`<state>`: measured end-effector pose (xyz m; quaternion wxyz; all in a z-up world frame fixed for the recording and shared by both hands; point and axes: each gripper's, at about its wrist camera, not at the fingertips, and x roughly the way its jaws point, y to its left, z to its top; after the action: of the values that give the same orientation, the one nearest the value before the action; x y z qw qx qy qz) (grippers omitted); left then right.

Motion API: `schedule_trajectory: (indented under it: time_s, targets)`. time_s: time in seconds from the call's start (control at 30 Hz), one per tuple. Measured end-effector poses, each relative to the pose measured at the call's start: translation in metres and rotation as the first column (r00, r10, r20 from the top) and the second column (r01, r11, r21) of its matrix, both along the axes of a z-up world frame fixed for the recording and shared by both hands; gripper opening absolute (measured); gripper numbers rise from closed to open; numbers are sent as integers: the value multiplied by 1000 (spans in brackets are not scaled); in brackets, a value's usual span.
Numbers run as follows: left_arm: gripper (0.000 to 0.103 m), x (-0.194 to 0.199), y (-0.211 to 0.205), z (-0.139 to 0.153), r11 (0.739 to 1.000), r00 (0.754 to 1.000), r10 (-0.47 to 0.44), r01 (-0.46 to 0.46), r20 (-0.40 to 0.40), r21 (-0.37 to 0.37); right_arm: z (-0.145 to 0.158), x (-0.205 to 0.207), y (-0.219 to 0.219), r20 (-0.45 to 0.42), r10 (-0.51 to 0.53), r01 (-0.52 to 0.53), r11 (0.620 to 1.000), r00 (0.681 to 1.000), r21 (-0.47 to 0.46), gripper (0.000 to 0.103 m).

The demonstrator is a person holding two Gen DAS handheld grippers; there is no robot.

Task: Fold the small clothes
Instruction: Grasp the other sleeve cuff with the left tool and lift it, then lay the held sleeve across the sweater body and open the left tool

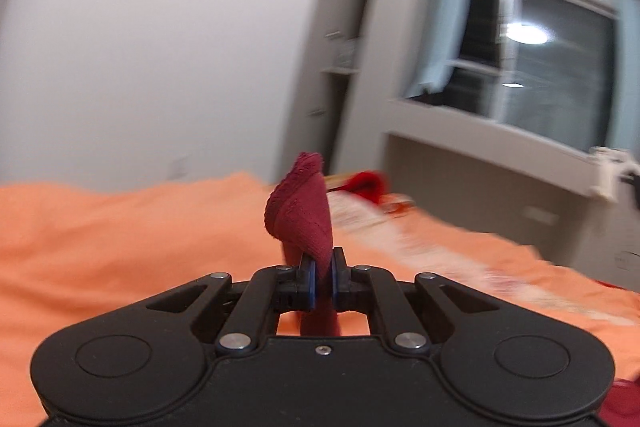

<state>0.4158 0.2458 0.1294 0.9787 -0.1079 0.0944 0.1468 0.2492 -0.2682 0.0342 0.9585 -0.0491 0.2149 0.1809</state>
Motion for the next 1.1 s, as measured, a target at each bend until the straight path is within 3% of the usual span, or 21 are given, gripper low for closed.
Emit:
schedule_trajectory:
  time_s: [0.2, 0.4, 0.53, 0.63, 0.8, 0.93, 1.03, 1.1]
  targets:
    - [7, -26, -91, 40, 971, 973, -222, 215, 60, 104, 7, -10, -9, 46, -36, 35, 999, 998, 22, 103]
    - [7, -44, -198, 48, 875, 882, -467, 450, 66, 181, 16, -17, -23, 84, -100, 96, 994, 991, 42, 103]
    - [7, -60, -262, 23, 797, 813, -582, 569, 9, 201, 23, -20, -40, 102, -174, 166, 983, 980, 76, 103]
    - [7, -72, -300, -3, 725, 747, -663, 656, -45, 210, 27, -22, -56, 114, -218, 204, 971, 969, 121, 103]
    - [8, -96, -330, -61, 615, 646, -752, 759, -129, 214, 31, -27, -80, 125, -273, 253, 954, 954, 159, 103]
    - [15, -102, -341, -99, 531, 558, -794, 829, -242, 172, 32, -27, -86, 120, -288, 265, 948, 950, 178, 103]
    - [18, -106, -338, -117, 489, 516, -806, 857, -290, 165, 32, -27, -84, 121, -289, 267, 948, 950, 172, 103]
    - [22, -113, -336, -124, 476, 502, -810, 865, -303, 159, 32, -26, -81, 119, -285, 263, 950, 951, 171, 103]
